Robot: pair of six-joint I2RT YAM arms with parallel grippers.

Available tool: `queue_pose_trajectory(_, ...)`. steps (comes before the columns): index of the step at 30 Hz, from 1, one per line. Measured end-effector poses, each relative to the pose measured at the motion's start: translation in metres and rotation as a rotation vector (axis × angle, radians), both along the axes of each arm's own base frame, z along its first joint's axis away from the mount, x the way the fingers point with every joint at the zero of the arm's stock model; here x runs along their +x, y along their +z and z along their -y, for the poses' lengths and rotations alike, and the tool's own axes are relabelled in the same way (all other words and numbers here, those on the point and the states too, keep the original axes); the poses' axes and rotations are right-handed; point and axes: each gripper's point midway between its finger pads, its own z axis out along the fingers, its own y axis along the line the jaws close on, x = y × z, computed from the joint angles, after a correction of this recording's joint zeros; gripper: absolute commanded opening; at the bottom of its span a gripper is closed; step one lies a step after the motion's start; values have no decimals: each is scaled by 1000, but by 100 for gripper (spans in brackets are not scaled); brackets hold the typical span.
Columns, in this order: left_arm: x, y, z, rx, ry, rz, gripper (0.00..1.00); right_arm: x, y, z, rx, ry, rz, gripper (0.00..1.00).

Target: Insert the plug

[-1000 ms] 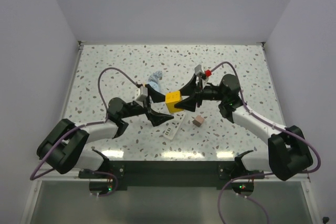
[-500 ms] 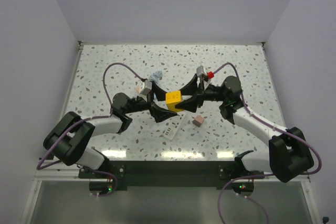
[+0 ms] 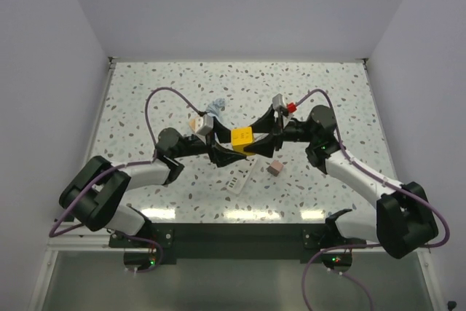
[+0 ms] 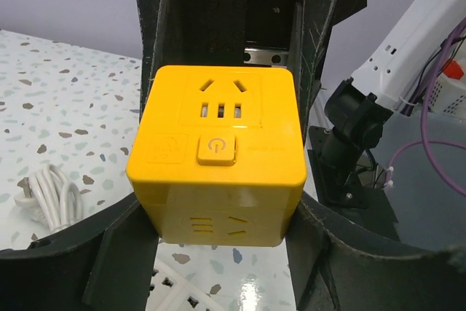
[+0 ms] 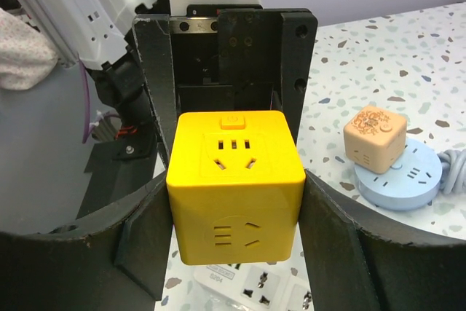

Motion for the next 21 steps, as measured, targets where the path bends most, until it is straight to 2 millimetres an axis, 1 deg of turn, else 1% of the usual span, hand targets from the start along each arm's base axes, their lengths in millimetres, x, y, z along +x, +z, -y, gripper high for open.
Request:
queue_pose_trajectory(1, 0, 0, -1, 7, 5, 13, 0, 0, 0, 0, -4, -3, 5, 51)
queue_pose_trajectory(2, 0, -1, -1, 12, 9, 24, 0, 0, 0, 0, -8, -3, 8, 61)
queue_pose_trajectory(3, -1, -1, -1, 15, 15, 31, 0, -1, 0, 0, -12, -4, 11, 68)
queue_pose_trajectory(4, -1, -1, -2, 20, 22, 43, 0, -1, -1, -1, -17, -5, 10, 70)
queue_pose_trajectory(7, 10, -3, -5, 30, 89, 98, 0, 11, -2, -1, -39, -70, -44, 71)
queue_pose_trajectory(15, 31, -10, -5, 45, 222, 131, 0, 31, -9, 3, -85, -198, -128, 76)
queue_pose_trajectory(17, 40, -12, -7, 53, 281, 149, 0, 38, -12, 7, -100, -252, -161, 77)
queue_pose_trajectory(21, 51, -22, -7, 96, 356, 174, 0, 50, -11, 13, -120, -363, -211, 81)
